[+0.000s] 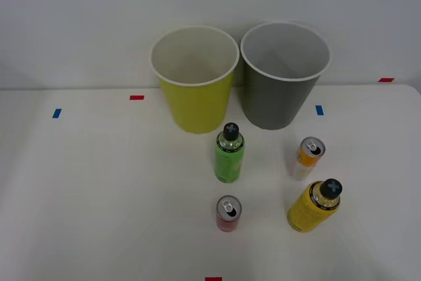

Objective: Put cans in the gray bin, plastic bottles in the light green bin

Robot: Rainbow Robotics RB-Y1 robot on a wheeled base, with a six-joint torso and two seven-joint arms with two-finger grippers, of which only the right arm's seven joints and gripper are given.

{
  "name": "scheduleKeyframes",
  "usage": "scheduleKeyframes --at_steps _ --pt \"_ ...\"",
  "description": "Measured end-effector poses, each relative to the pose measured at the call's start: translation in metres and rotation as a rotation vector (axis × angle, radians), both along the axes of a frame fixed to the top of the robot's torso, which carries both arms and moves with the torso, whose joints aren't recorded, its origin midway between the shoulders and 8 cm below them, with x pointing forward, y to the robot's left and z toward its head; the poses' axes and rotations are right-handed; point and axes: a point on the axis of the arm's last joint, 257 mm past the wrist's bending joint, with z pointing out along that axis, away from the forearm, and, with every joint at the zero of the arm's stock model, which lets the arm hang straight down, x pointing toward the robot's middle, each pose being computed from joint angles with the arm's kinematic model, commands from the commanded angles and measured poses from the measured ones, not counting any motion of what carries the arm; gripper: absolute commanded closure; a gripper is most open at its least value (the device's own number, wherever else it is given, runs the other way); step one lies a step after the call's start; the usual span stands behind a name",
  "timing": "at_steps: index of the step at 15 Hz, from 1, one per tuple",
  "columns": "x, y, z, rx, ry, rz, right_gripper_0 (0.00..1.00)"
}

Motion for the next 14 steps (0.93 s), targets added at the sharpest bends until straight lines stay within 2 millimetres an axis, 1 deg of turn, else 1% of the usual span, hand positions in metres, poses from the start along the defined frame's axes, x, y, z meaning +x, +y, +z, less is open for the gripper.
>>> scheduleKeyframes --at_steps 3,8,10,14 --pt "0.02 0.01 -0.005 0.022 -0.005 0.005 0.0" --pt "0.071 0.029 -0.015 0.025 -0.016 0.006 0.0" --pt "0.093 0.038 -0.014 0.021 -0.03 0.013 0.0" --pt "0.132 0.05 -0.012 0.01 -0.044 0.024 0.0"
